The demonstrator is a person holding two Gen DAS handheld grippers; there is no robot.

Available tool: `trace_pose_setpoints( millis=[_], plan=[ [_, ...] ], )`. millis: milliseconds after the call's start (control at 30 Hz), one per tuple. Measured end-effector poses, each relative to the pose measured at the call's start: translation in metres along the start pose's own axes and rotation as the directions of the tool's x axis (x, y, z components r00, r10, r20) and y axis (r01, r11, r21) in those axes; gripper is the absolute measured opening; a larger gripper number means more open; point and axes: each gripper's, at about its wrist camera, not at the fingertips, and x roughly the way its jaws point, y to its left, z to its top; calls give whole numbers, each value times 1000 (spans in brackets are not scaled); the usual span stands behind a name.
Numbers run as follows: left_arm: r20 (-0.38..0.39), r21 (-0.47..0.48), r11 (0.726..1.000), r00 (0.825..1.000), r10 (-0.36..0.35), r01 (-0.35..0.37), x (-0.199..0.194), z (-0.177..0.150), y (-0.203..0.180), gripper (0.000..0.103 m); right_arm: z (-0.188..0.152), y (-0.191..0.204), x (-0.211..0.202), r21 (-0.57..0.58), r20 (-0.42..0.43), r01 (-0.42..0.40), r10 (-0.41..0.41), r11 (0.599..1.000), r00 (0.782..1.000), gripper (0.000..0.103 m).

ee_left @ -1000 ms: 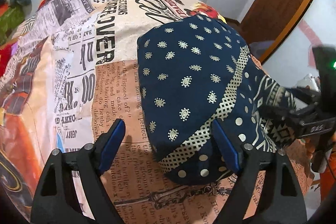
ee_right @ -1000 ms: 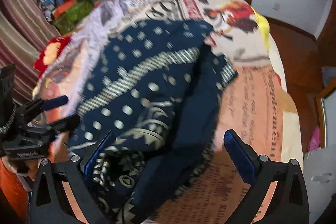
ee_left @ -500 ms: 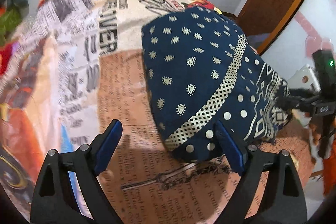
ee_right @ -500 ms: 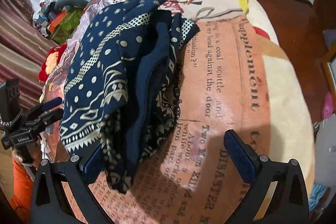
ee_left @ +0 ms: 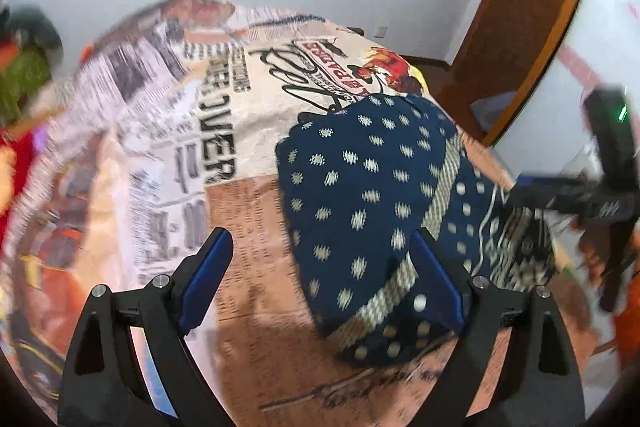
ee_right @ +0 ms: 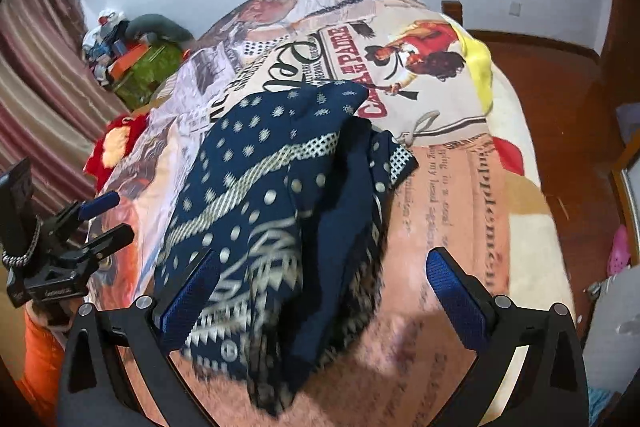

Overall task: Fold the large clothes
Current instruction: 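Grasp the navy bundle edge with the left gripper while the right gripper grasps it too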

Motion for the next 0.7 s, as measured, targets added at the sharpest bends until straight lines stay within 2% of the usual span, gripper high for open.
trace_pose_setpoints(
  millis=[100,233,300,433,567,700],
  plan=[
    [-69,-121,990,995,-75,67,27,8,20,90,5,-11,26,66,-71,-22,27,998,997,103],
    [-126,-254,958,977,-173,137,56,5,40,90,4,-25,52,130,-141,-62,80,990,987,103],
    [-126,-285,943,968,-216,173,64,3,44,90,3,-28,60,142,-154,-92,114,986,981,103],
    [-128,-337,909,945,-302,245,77,3,49,90,3,-27,67,113,-155,-113,130,987,979,103],
    [-141,-396,862,906,-399,317,98,3,49,90,5,-22,72,103,-154,-138,153,985,976,103],
    [-146,-387,865,905,-400,320,108,3,41,93,8,-18,82,114,-157,-180,197,977,968,103]
  ],
)
